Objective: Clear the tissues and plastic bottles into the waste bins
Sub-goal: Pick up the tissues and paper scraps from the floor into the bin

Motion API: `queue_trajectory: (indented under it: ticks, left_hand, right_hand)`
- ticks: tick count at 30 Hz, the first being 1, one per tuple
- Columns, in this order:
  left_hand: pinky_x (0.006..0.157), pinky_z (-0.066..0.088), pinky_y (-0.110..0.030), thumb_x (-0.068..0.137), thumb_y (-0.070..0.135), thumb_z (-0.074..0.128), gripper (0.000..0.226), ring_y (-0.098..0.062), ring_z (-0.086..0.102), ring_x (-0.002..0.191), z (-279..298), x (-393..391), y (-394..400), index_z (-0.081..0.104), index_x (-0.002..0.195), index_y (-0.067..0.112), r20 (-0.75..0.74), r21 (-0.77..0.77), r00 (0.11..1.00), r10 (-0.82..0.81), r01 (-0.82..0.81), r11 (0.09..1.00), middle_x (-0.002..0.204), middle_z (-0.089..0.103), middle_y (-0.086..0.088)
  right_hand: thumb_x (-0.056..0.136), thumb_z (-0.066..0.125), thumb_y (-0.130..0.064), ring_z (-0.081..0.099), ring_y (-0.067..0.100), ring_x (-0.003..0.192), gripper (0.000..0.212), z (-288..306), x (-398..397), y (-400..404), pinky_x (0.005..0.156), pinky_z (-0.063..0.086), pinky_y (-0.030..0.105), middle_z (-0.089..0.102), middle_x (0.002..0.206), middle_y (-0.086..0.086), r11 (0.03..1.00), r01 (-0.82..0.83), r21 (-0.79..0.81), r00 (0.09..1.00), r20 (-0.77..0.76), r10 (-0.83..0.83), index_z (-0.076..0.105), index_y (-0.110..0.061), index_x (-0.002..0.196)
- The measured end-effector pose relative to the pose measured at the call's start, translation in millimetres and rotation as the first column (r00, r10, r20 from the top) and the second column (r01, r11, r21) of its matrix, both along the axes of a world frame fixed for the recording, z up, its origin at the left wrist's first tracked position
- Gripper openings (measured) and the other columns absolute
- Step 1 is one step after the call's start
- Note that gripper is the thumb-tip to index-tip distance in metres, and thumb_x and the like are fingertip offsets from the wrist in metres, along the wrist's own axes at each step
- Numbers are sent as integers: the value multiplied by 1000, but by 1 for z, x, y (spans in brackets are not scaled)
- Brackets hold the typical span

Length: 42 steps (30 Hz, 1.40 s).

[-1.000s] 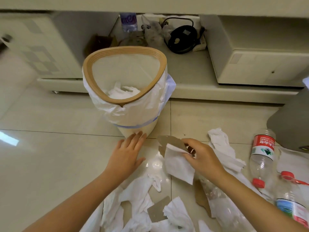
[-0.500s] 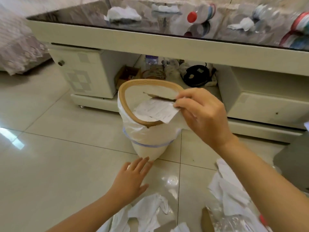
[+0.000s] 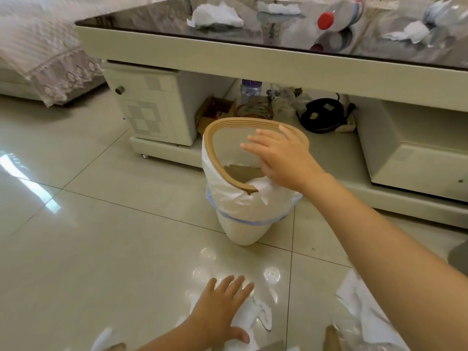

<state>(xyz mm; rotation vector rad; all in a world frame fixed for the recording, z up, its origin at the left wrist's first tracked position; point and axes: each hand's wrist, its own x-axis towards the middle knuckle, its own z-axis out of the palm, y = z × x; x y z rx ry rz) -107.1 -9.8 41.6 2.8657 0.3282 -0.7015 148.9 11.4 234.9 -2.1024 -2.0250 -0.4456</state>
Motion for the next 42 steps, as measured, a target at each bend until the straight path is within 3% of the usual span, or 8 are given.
queue_trajectory:
  ticks: [11, 17, 20, 25, 28, 32, 35, 42]
  left_hand:
    - [114, 14, -46, 81, 74, 46, 101, -25, 9, 146, -13, -2, 4, -6, 152, 26, 19, 38, 1000, -6, 5, 999, 161, 3, -3]
    - [103, 30, -42, 77, 77, 48, 101, -26, 32, 136, -16, -4, 3, 3, 152, 26, 10, 41, 1000, -11, 11, 999, 156, 21, -2]
    - [97, 36, -43, 71, 80, 52, 106, -26, 42, 127, -20, -4, -1, 8, 151, 26, 4, 16, 1000, 25, -25, 1000, 150, 31, -1]
    - [91, 42, -42, 63, 77, 63, 108, -25, 47, 119, -24, 1, -16, 20, 146, 23, 10, 21, 1000, 2, -3, 1000, 140, 38, -1]
    - [81, 40, -37, 73, 59, 68, 85, -25, 50, 108, -24, 7, -28, 31, 139, 20, 19, 36, 999, -32, 31, 999, 130, 43, -2]
    - [69, 39, -31, 91, 30, 54, 31, -25, 60, 90, -25, 16, -41, 52, 119, 17, 66, 2, 995, -73, 73, 997, 108, 58, -4]
    - [56, 32, -26, 84, 17, 60, 14, -25, 64, 71, -20, 31, -45, 65, 97, 19, 157, -49, 985, -68, 76, 996, 84, 65, -2]
    - [68, 42, -28, 94, 28, 52, 23, -20, 62, 93, 20, 100, -38, 65, 113, 28, 380, -195, 906, 184, -116, 974, 103, 66, 3]
  right_hand:
    - [93, 48, -40, 42, 24, 132, 34, 13, -35, -27, 108, 8, 64, 59, 130, -1, 980, -85, 178, 995, -40, 93, 66, -24, 117]
    - [92, 52, -34, 45, 24, 130, 31, -21, -75, -94, 108, 19, 63, 60, 127, 0, 928, -57, 369, 975, -181, 131, 69, -17, 110]
    - [90, 56, -34, 49, 25, 126, 31, -75, -86, -135, 106, 26, 60, 59, 130, 4, 967, -121, 226, 982, -118, 151, 69, -17, 113]
    - [90, 51, -38, 51, 24, 124, 35, -145, -79, -183, 105, 31, 58, 58, 131, 4, 997, -42, -62, 993, -115, 35, 64, -21, 118]
    - [88, 48, -37, 54, 25, 119, 38, -165, -73, -204, 104, 34, 58, 59, 129, 4, 983, 15, -180, 993, -113, -36, 63, -22, 120]
    - [87, 43, -37, 54, 26, 120, 43, -179, -56, -227, 104, 34, 58, 58, 131, 4, 950, 100, -297, 988, -83, -130, 59, -22, 124]
    - [87, 41, -37, 52, 24, 122, 44, -182, -44, -241, 105, 35, 54, 56, 134, 2, 935, 163, -314, 977, -83, -198, 57, -23, 125]
    - [82, 65, -22, 52, 29, 121, 53, -188, 8, -278, 99, 40, 46, 49, 139, 6, 861, 403, -311, 851, -218, -477, 49, -22, 133]
